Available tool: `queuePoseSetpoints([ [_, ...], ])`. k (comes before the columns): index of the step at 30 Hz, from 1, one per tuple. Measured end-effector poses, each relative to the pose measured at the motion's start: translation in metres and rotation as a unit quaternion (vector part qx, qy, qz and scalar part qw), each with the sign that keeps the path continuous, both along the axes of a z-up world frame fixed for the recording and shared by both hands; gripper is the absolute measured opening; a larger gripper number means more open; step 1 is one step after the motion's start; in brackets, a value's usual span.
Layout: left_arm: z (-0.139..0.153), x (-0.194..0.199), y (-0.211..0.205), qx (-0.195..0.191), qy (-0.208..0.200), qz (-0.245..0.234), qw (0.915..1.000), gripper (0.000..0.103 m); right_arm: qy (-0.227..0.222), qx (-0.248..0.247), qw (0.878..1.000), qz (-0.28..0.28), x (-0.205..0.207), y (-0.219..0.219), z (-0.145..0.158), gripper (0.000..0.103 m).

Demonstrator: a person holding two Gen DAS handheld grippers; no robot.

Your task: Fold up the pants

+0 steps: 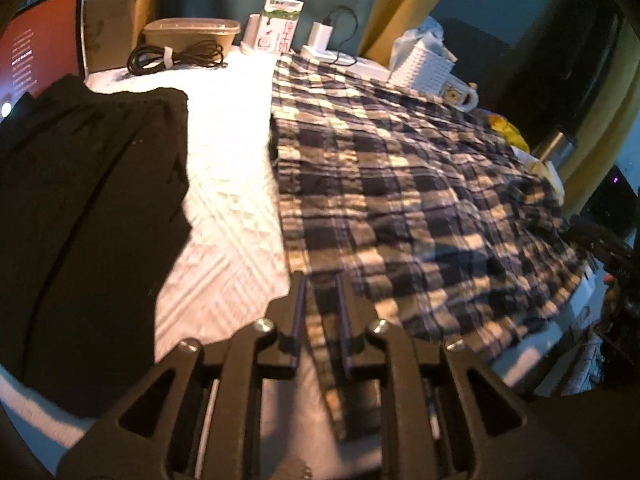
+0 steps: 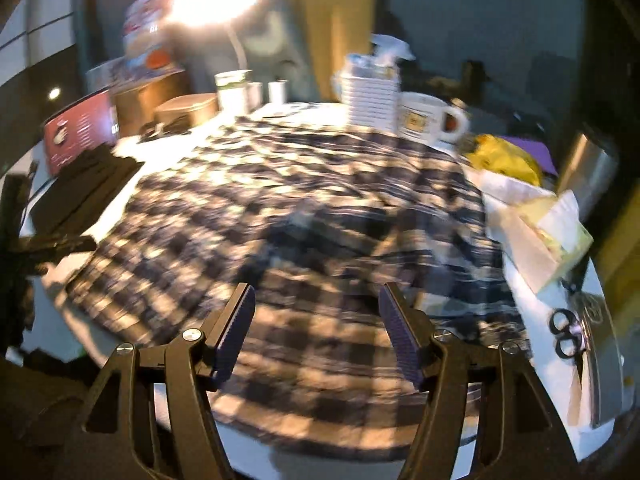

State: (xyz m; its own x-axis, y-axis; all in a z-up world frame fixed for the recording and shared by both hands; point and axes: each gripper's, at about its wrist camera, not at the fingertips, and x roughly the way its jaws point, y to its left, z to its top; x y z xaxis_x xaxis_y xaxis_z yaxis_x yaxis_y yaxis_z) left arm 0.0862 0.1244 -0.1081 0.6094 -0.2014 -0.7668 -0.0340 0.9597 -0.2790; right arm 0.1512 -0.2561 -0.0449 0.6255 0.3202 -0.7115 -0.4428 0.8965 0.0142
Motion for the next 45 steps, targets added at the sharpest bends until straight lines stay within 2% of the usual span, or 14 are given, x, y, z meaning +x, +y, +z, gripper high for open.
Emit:
queuePoseSetpoints([
  [2, -0.001, 0.005, -0.002, 0.004, 0.002, -0.001, 1.0000, 0.021, 0.002, -0.003, 1.000, -0.004, 0.005, -0.005, -0.002, 0.068],
  [6, -0.002, 0.017, -0.005, -0.002, 0.011, -0.012, 0.9999, 0.040, 0.005, -0.010, 1.000, -0.016, 0.015, -0.011, -0.003, 0.068],
  [9, 0.004, 0.031, -0.006, 0.001, 0.008, -0.016, 0.9998, 0.046, 0.004, -0.012, 1.000, -0.027, 0.027, -0.017, -0.001, 0.068],
  [13, 0.016, 0.060, -0.002, 0.003, 0.002, -0.022, 0.9998, 0.063, -0.005, -0.022, 0.999, -0.042, 0.050, -0.027, 0.006, 0.068],
  [24, 0.030, 0.173, 0.010, 0.059, 0.001, -0.044, 0.9973, 0.064, -0.017, -0.057, 0.996, -0.059, 0.162, -0.058, 0.019, 0.068],
  [30, 0.009, 0.228, 0.020, 0.034, 0.035, -0.059, 0.9970, 0.064, 0.054, -0.013, 0.997, -0.061, 0.245, -0.069, 0.001, 0.068],
  [33, 0.002, 0.237, 0.018, 0.029, 0.045, -0.077, 0.9956, 0.064, 0.102, -0.019, 0.994, -0.041, 0.271, -0.059, -0.021, 0.067],
  [36, -0.003, 0.240, 0.014, 0.049, 0.044, -0.093, 0.9935, 0.064, 0.129, -0.067, 0.989, -0.016, 0.284, -0.041, -0.045, 0.048],
  [37, -0.004, 0.240, 0.012, 0.058, 0.039, -0.099, 0.9926, 0.063, 0.133, -0.079, 0.988, -0.006, 0.286, -0.035, -0.050, 0.030],
  [38, -0.004, 0.240, 0.011, 0.061, 0.036, -0.103, 0.9922, 0.063, 0.129, -0.087, 0.988, 0.006, 0.286, -0.029, -0.051, 0.019],
  [39, -0.005, 0.239, 0.010, 0.063, 0.033, -0.108, 0.9916, 0.059, 0.123, -0.095, 0.988, 0.013, 0.288, -0.024, -0.050, 0.014],
  [40, -0.005, 0.238, 0.008, 0.072, 0.028, -0.119, 0.9899, 0.030, 0.113, -0.112, 0.987, 0.017, 0.289, -0.018, -0.046, 0.010],
  [41, -0.007, 0.239, 0.007, 0.082, 0.031, -0.127, 0.9880, 0.015, 0.096, -0.127, 0.987, 0.017, 0.290, -0.014, -0.042, 0.008],
  [45, -0.008, 0.246, 0.007, 0.088, 0.025, -0.131, 0.9871, 0.003, 0.056, -0.150, 0.987, 0.003, 0.307, -0.010, -0.028, 0.006],
])
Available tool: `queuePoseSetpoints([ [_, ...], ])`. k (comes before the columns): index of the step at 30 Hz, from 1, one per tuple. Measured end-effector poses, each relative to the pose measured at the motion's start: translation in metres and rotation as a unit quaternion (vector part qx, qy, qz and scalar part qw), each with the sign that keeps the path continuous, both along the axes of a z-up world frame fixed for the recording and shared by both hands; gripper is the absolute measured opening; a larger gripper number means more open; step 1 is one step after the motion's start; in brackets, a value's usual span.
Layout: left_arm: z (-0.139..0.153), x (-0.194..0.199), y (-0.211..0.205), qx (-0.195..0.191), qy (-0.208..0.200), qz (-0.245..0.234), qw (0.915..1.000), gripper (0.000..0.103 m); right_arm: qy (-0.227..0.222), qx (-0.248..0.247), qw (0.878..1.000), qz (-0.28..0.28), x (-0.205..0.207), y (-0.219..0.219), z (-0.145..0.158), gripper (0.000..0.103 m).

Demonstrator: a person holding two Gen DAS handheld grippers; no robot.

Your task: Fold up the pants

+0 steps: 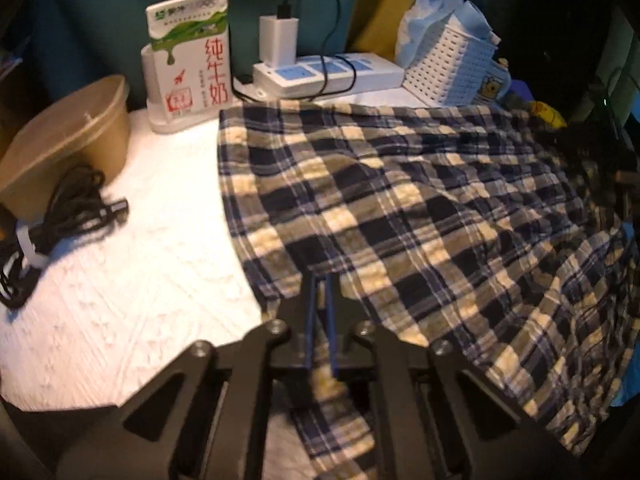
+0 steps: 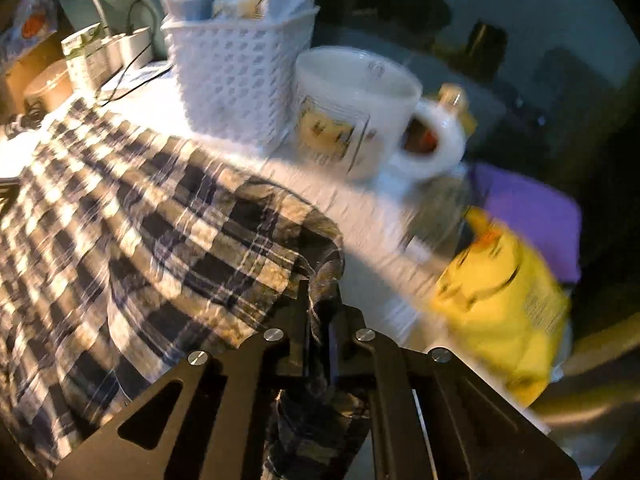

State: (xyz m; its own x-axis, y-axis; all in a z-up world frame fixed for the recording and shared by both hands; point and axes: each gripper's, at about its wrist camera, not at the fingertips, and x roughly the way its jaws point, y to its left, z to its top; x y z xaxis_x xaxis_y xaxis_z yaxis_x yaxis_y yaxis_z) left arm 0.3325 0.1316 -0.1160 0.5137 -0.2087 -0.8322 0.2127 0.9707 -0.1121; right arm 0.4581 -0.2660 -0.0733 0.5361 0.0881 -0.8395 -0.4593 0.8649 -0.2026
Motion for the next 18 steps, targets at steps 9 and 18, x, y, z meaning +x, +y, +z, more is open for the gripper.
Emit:
queuePoseSetpoints([
  [9, 0.002, 0.035, 0.014, 0.020, -0.011, 0.012, 0.9997, 0.001, -0.012, -0.011, 0.999, -0.027, 0.041, 0.001, -0.004, 0.006],
  [18, 0.031, 0.010, 0.018, 0.005, -0.004, 0.044, 0.9990, 0.006, -0.058, 0.013, 0.998, -0.016, -0.006, 0.008, 0.035, 0.059],
])
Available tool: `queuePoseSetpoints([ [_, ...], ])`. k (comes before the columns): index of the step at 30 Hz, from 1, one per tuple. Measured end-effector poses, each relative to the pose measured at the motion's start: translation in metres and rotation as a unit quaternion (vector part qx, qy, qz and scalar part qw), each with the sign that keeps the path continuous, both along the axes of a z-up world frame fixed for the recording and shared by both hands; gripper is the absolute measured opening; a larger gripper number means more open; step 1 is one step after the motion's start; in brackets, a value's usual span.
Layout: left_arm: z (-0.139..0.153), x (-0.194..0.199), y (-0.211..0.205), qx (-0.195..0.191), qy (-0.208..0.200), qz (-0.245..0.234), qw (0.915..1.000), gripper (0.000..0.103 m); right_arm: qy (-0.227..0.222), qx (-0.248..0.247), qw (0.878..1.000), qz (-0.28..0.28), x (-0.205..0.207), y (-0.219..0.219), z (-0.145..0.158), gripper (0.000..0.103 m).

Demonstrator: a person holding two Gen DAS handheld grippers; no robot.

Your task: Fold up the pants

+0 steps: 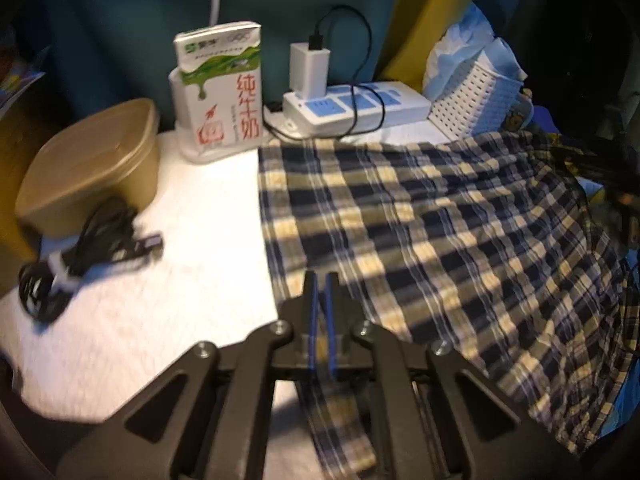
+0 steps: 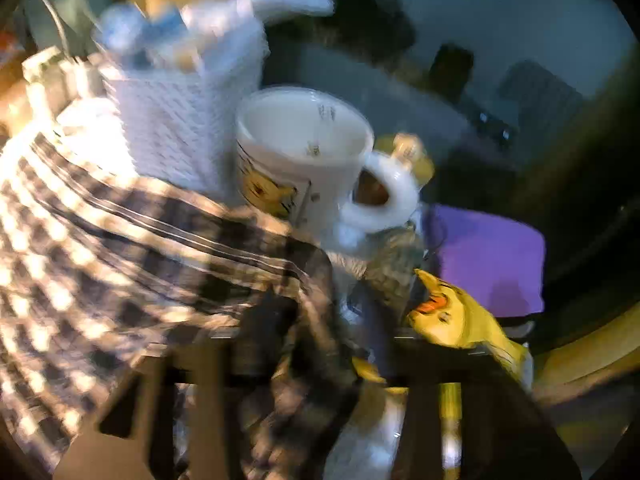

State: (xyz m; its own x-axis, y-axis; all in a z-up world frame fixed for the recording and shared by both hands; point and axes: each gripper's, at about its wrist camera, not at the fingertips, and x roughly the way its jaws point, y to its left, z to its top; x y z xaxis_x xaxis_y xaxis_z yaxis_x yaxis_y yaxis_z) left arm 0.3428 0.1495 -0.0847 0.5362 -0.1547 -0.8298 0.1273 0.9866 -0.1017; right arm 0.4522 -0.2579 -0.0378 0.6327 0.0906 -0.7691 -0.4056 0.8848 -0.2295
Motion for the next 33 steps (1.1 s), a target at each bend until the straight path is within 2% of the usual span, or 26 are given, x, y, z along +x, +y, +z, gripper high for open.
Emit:
queuePoseSetpoints([
  [3, 0.001, -0.028, -0.008, -0.019, 0.004, 0.002, 0.9998, 0.009, 0.019, 0.044, 0.997, 0.052, -0.044, 0.012, 0.018, 0.059],
  [5, -0.001, -0.040, -0.019, -0.022, 0.012, -0.006, 0.9997, 0.010, 0.042, 0.063, 0.993, 0.094, -0.074, 0.035, 0.016, 0.059],
  [8, -0.007, -0.060, -0.033, -0.030, 0.021, -0.023, 0.9991, 0.011, 0.105, 0.066, 0.981, 0.151, -0.112, 0.075, -0.010, 0.059],
  [11, -0.015, -0.073, -0.044, -0.038, 0.030, -0.027, 0.9985, 0.012, 0.133, 0.035, 0.976, 0.167, -0.141, 0.098, -0.037, 0.059],
  [13, -0.021, -0.085, -0.049, -0.042, 0.036, -0.025, 0.9982, 0.013, 0.134, 0.013, 0.978, 0.161, -0.154, 0.097, -0.047, 0.059],
  [18, -0.021, -0.104, -0.044, -0.054, 0.024, -0.008, 0.9982, 0.014, 0.129, 0.025, 0.983, 0.128, -0.186, 0.074, -0.044, 0.059],
  [23, -0.017, -0.121, -0.046, -0.023, 0.015, -0.009, 0.9996, 0.014, 0.126, 0.034, 0.986, 0.102, -0.213, 0.036, -0.032, 0.059],
  [25, -0.012, -0.127, -0.045, -0.019, 0.008, -0.004, 0.9998, 0.014, 0.111, 0.051, 0.989, 0.086, -0.219, 0.017, -0.025, 0.059],
  [30, 0.009, -0.144, -0.045, -0.043, -0.031, -0.003, 0.9986, 0.015, 0.028, 0.077, 0.997, -0.002, -0.217, -0.037, 0.011, 0.059],
  [33, 0.008, -0.145, -0.054, -0.048, -0.030, -0.014, 0.9983, 0.017, 0.019, 0.062, 0.997, -0.050, -0.204, -0.066, 0.004, 0.059],
])
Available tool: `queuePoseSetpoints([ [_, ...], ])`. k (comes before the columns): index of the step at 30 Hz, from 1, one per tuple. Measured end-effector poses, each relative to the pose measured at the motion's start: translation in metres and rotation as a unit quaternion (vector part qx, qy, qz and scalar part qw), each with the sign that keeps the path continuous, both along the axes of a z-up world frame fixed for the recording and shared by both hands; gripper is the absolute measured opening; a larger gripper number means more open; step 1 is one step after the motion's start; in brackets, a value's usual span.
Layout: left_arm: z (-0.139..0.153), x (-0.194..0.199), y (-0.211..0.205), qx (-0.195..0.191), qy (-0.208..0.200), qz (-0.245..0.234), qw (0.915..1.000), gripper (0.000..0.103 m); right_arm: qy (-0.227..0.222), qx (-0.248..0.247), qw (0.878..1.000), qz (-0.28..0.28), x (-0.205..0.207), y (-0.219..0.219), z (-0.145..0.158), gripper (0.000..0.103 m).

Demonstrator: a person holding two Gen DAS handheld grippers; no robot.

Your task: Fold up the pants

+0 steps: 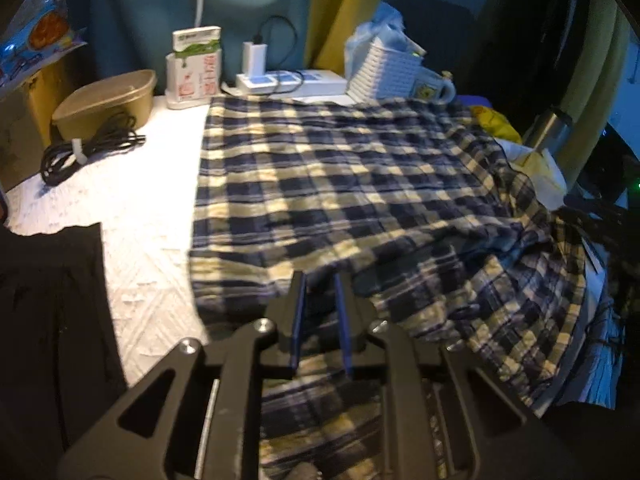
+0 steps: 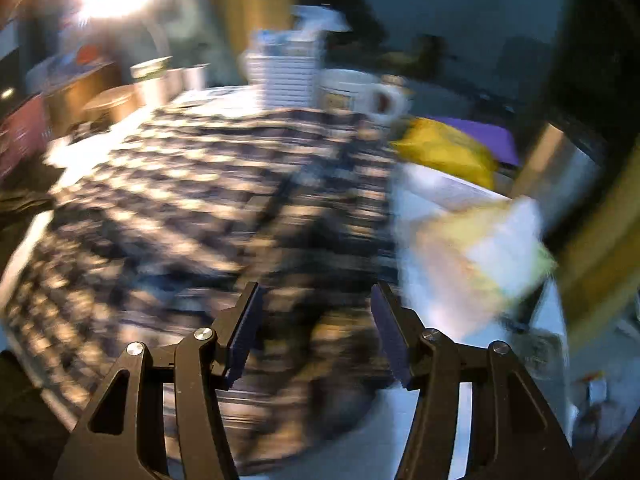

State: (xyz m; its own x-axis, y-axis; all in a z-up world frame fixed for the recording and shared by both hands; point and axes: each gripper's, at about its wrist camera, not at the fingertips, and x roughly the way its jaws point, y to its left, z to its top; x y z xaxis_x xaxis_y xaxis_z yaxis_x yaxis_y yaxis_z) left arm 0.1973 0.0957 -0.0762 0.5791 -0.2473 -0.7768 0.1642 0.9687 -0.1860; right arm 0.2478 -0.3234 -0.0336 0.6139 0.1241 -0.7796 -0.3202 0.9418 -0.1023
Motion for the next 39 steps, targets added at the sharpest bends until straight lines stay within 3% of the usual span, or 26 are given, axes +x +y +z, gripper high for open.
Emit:
queuePoseSetpoints([
  [3, -0.008, 0.001, -0.010, 0.004, 0.016, -0.008, 0.9998, 0.018, 0.021, 0.012, 1.000, 0.005, -0.003, -0.016, -0.015, 0.059],
  [4, -0.012, 0.002, -0.013, 0.001, 0.023, -0.011, 0.9997, 0.019, 0.030, 0.015, 0.999, 0.019, -0.007, -0.015, -0.024, 0.055],
  [5, -0.014, 0.001, -0.015, -0.001, 0.026, -0.011, 0.9996, 0.019, 0.034, 0.009, 0.999, 0.024, -0.011, -0.015, -0.028, 0.030],
  [6, -0.016, 0.001, -0.017, 0.000, 0.030, -0.012, 0.9995, 0.020, 0.039, 0.000, 0.999, 0.025, -0.014, -0.015, -0.036, 0.020],
  [9, -0.022, -0.002, -0.024, 0.004, 0.042, -0.017, 0.9990, 0.021, 0.023, 0.013, 1.000, 0.010, -0.026, -0.027, -0.028, 0.016],
  [15, -0.031, -0.013, -0.030, 0.015, 0.054, -0.024, 0.9982, 0.024, 0.017, 0.053, 0.997, -0.043, -0.038, -0.060, -0.021, 0.016],
  [17, -0.032, -0.016, -0.031, 0.017, 0.054, -0.024, 0.9981, 0.024, 0.027, 0.070, 0.996, -0.057, -0.039, -0.070, -0.033, 0.020],
  [21, -0.031, -0.023, -0.033, 0.025, 0.058, -0.029, 0.9976, 0.026, 0.020, 0.096, 0.993, -0.065, -0.044, -0.080, -0.026, 0.025],
  [23, -0.031, -0.027, -0.032, 0.024, 0.058, -0.029, 0.9976, 0.027, -0.005, 0.071, 0.994, -0.084, -0.044, -0.079, -0.013, 0.042],
  [26, -0.028, -0.031, -0.030, 0.017, 0.055, -0.028, 0.9980, 0.029, -0.048, 0.077, 0.993, -0.079, -0.043, -0.067, 0.010, 0.042],
  [29, -0.019, -0.033, -0.030, 0.006, 0.039, -0.031, 0.9987, 0.030, -0.072, 0.064, 0.995, -0.037, -0.033, -0.036, 0.022, 0.042],
  [33, -0.015, -0.034, -0.032, -0.006, 0.028, -0.040, 0.9988, 0.031, -0.034, 0.047, 0.998, 0.008, -0.007, -0.002, 0.000, 0.042],
  [38, -0.029, -0.035, -0.033, -0.004, 0.040, -0.037, 0.9985, 0.034, 0.027, -0.009, 1.000, -0.007, 0.006, 0.003, -0.043, 0.042],
  [39, -0.032, -0.037, -0.033, -0.002, 0.043, -0.037, 0.9984, 0.036, 0.023, -0.002, 1.000, -0.009, 0.001, -0.001, -0.045, 0.042],
])
